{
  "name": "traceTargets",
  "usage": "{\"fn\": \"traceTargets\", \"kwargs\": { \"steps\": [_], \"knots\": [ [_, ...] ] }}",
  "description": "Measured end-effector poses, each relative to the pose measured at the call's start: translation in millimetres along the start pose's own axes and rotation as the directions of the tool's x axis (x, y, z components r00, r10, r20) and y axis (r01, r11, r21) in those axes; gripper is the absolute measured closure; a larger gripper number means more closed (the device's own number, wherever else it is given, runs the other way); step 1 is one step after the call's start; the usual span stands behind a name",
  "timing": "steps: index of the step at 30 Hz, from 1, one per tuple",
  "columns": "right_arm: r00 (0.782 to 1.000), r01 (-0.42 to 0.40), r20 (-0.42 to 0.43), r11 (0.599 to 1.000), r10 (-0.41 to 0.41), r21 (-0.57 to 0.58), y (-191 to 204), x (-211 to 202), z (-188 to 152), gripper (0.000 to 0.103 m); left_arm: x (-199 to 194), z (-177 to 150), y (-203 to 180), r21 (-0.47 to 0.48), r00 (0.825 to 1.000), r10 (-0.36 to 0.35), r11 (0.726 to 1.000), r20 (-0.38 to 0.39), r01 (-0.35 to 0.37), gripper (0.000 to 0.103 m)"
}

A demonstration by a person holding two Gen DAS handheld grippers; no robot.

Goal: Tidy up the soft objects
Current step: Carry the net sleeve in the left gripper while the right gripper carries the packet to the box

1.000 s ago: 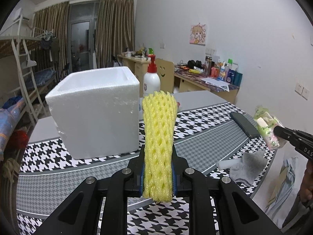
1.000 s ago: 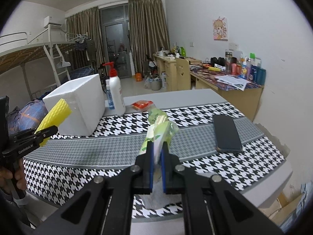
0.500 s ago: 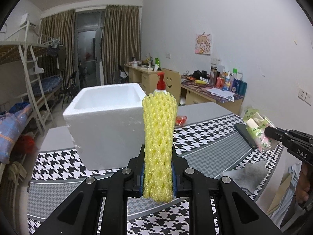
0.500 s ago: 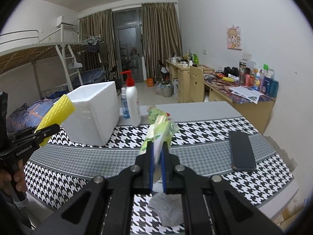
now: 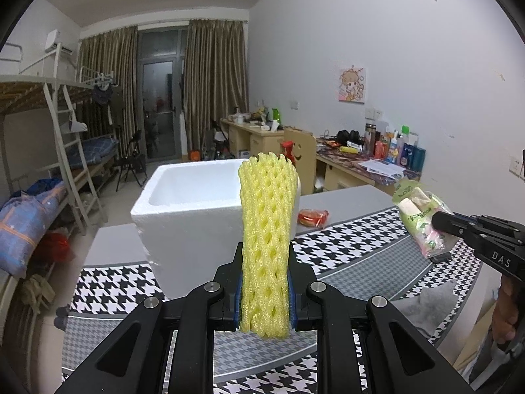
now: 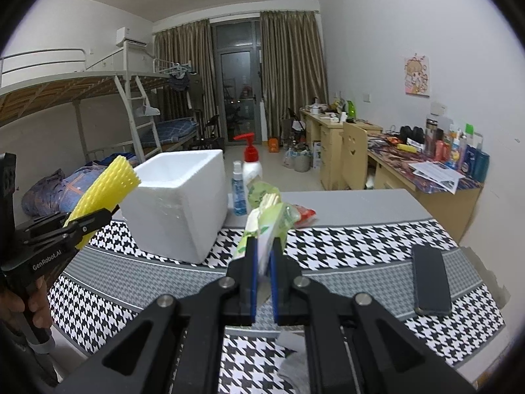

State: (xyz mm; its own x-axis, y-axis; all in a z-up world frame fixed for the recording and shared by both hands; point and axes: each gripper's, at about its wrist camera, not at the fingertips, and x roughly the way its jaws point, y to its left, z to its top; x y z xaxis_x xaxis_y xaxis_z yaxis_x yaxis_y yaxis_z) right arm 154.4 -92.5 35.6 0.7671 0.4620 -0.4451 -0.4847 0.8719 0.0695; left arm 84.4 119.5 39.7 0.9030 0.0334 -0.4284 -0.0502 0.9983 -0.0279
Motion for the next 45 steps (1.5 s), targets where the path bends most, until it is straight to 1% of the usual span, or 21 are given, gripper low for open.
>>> {"fn": "traceTargets", "kwargs": {
  "steps": [7, 10, 21, 29, 34, 41, 45],
  "knots": [
    [1.000, -0.025, 0.009, 0.999, 0.025, -0.023, 11.5, 9.9, 8.2, 0.094, -1.8, 4.0, 5.8, -0.009, 0.999, 0.039, 0.999, 0.015, -0.039, 0.082],
    [0.999, -0.043, 0.011, 0.999, 0.043, -0.027, 16.3, 13.0, 12.3, 0.094, -1.8, 5.7, 8.2, -0.002, 0.997, 0.070, 0.998, 0.027, -0.070, 0.082],
    [0.997, -0.080, 0.010, 0.995, 0.081, -0.052, 31.1, 20.5, 27.6, 0.094, 1.3, 15.8, 15.0, -0.009, 0.995, 0.090, 0.996, 0.046, -0.089, 0.082],
    [0.993, -0.115, 0.024, 0.990, 0.117, -0.082, 49.3, 25.0, 41.2, 0.094, 4.0, 24.5, 27.8, -0.026, 0.990, 0.129, 0.991, 0.062, -0.128, 0.082],
    [0.992, -0.119, 0.019, 0.988, 0.121, -0.101, 57.0, 29.9, 48.7, 0.094, 8.0, 28.1, 32.9, -0.027, 0.985, 0.158, 0.987, 0.066, -0.156, 0.082],
    [0.992, -0.118, 0.029, 0.986, 0.122, -0.114, 60.6, 32.4, 62.9, 0.094, 12.6, 38.4, 40.1, -0.036, 0.981, 0.176, 0.984, 0.079, -0.174, 0.082],
    [0.992, -0.116, 0.025, 0.986, 0.120, -0.118, 66.5, 38.2, 69.9, 0.094, 15.8, 42.8, 41.6, -0.034, 0.982, 0.172, 0.985, 0.079, -0.170, 0.082]
  ]
}}
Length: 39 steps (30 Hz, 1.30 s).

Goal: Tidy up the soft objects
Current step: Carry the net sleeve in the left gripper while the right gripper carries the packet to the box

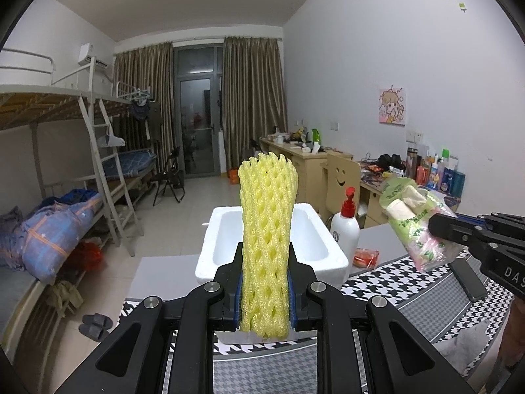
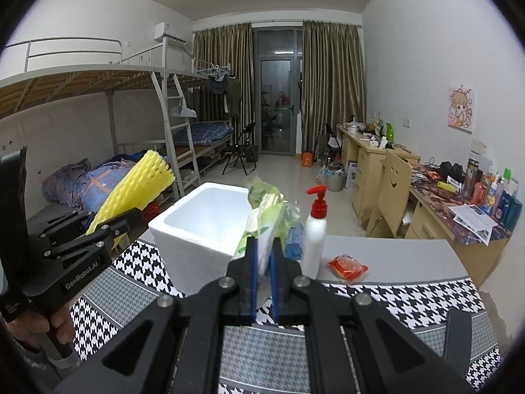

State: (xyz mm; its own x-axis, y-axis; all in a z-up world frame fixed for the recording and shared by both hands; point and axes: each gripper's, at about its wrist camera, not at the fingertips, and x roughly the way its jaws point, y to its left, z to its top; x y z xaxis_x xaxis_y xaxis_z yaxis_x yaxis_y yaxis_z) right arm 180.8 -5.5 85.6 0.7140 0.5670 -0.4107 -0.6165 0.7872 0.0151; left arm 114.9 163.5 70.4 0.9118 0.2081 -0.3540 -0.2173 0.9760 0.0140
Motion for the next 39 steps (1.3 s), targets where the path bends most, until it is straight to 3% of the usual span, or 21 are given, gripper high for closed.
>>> {"fn": "traceTargets", "kwargs": {
  "steps": [19, 39],
  "knots": [
    [1.000, 0.022, -0.005, 1.000, -0.022, -0.013, 12.1, 25.0, 21.2, 0.094, 24.8, 19.1, 2.0, 0.016, 0.998, 0.057, 0.998, 0.004, -0.057, 0.082],
    [0.998, -0.011, -0.068, 1.000, 0.011, -0.001, 7.7, 66.8, 36.9, 0.094, 53.3, 30.5, 14.7, 0.002, 0.998, 0.047, 0.999, -0.033, -0.047, 0.082]
  ]
}}
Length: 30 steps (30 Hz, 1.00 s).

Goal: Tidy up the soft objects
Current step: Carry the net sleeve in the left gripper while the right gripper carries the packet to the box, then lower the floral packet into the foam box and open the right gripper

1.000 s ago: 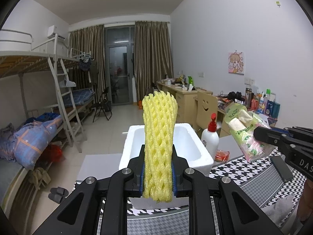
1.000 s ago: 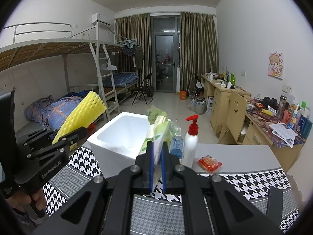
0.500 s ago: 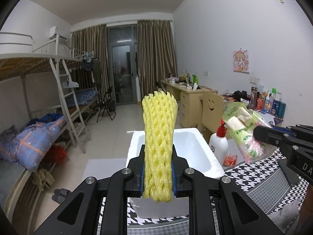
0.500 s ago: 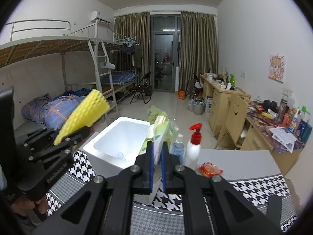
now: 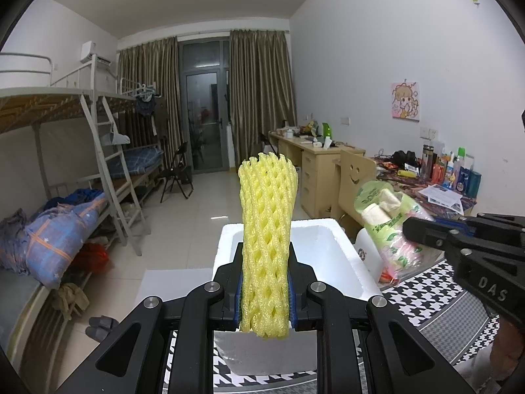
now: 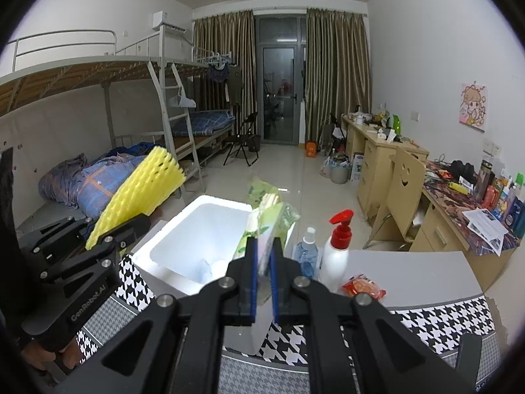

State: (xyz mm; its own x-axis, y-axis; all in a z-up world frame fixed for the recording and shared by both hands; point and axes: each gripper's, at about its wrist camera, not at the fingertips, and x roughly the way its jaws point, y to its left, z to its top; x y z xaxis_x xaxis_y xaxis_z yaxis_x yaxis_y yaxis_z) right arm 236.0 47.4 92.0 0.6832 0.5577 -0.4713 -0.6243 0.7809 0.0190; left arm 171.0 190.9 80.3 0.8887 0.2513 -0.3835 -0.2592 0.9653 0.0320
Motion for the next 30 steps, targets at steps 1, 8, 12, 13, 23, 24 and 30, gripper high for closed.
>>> {"fn": "traceTargets", "kwargs": {
  "steps": [1, 8, 12, 13, 23, 24, 30],
  "knots": [
    [1.000, 0.001, -0.004, 1.000, -0.001, -0.001, 0.6, 2.6, 0.0, 0.094, 0.9, 0.4, 0.7, -0.001, 1.000, 0.004, 1.000, 0.001, -0.004, 0.082],
    [1.000, 0.008, -0.029, 1.000, -0.009, -0.027, 7.7, 16.0, 2.0, 0.094, 6.6, -1.2, 10.0, -0.011, 0.999, 0.041, 0.999, -0.013, -0.041, 0.082],
    [0.999, 0.010, -0.049, 0.999, -0.012, -0.035, 8.3, 25.0, 4.4, 0.094, 7.9, -0.8, 15.3, -0.012, 0.998, 0.056, 0.998, -0.017, -0.056, 0.082],
    [0.998, 0.010, -0.053, 0.999, -0.012, -0.037, 8.2, 27.6, 5.2, 0.094, 8.3, -0.5, 16.1, -0.013, 0.998, 0.059, 0.998, -0.017, -0.059, 0.082],
    [0.995, -0.019, -0.096, 0.998, 0.012, -0.065, 24.9, 48.3, 8.6, 0.093, 11.4, -4.3, 26.1, -0.017, 0.996, 0.087, 0.996, -0.036, -0.088, 0.082],
    [0.995, -0.021, -0.100, 0.998, 0.014, -0.065, 25.4, 50.7, 8.7, 0.093, 12.4, -4.6, 27.2, -0.019, 0.995, 0.090, 0.996, -0.039, -0.091, 0.082],
    [0.992, -0.038, -0.124, 0.997, 0.030, -0.064, 27.8, 65.0, 11.0, 0.093, 14.9, -7.0, 32.9, -0.030, 0.994, 0.096, 0.995, -0.051, -0.097, 0.082]
  ]
}}
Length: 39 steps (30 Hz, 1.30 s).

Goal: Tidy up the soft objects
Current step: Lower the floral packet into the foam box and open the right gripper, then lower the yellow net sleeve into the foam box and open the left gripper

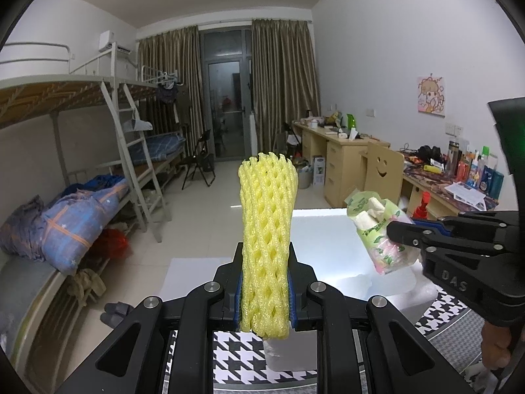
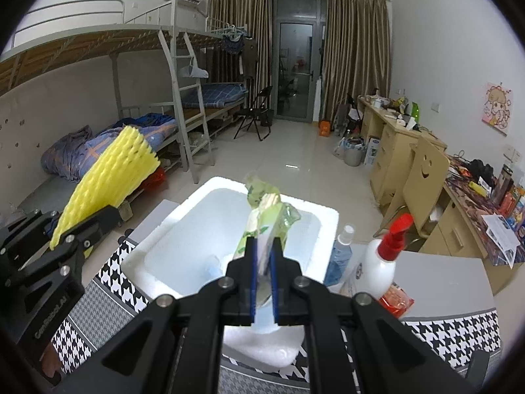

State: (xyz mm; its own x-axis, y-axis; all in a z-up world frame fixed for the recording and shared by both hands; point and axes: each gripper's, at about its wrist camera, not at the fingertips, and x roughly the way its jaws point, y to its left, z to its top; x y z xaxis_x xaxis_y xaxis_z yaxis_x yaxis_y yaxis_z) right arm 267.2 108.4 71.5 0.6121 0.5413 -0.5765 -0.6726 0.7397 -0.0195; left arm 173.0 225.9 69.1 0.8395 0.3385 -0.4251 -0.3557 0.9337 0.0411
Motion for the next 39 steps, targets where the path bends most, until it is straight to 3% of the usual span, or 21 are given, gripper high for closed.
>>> {"fn": "traceTargets", "kwargs": {
  "steps": [9, 10, 12, 13, 14, 19, 24, 39],
  "knots": [
    [0.998, -0.036, -0.048, 0.999, 0.037, 0.018, 1.1, 19.6, -0.4, 0.091, 6.7, 0.2, 3.7, 0.003, 1.000, -0.011, 1.000, -0.015, 0.011, 0.082],
    [0.998, -0.041, -0.054, 0.999, 0.042, 0.021, 0.5, 21.3, -0.5, 0.086, 7.4, 0.3, 3.9, 0.003, 1.000, -0.011, 1.000, -0.017, 0.011, 0.082],
    [0.996, -0.041, -0.077, 0.999, 0.042, 0.018, 0.7, 25.2, -0.5, 0.062, 9.0, 1.2, 4.1, 0.003, 1.000, -0.015, 1.000, -0.021, 0.015, 0.082],
    [0.995, -0.044, -0.092, 0.999, 0.045, 0.015, 1.0, 26.4, -0.8, 0.045, 9.3, 1.9, 4.0, 0.005, 1.000, -0.015, 1.000, -0.021, 0.015, 0.082],
    [0.994, -0.048, -0.093, 0.999, 0.049, 0.017, 1.2, 25.3, -1.1, 0.038, 9.9, 2.8, 4.2, 0.006, 1.000, -0.014, 1.000, -0.020, 0.015, 0.082],
    [0.998, -0.032, -0.050, 0.999, 0.034, 0.031, -5.5, 11.0, -0.9, 0.036, 11.9, 3.7, 5.3, 0.002, 0.999, -0.030, 1.000, -0.029, 0.030, 0.082],
    [0.999, -0.008, -0.033, 0.999, 0.009, 0.043, -12.1, -1.5, -2.3, 0.028, 12.9, 8.5, -0.1, 0.013, 0.999, -0.048, 0.999, -0.026, 0.048, 0.082],
    [0.999, 0.033, -0.021, 0.997, -0.032, 0.066, -33.4, -22.5, -8.6, 0.027, 29.0, 14.0, -27.1, 0.039, 0.992, -0.117, 0.992, -0.056, 0.119, 0.082]
  ]
}}
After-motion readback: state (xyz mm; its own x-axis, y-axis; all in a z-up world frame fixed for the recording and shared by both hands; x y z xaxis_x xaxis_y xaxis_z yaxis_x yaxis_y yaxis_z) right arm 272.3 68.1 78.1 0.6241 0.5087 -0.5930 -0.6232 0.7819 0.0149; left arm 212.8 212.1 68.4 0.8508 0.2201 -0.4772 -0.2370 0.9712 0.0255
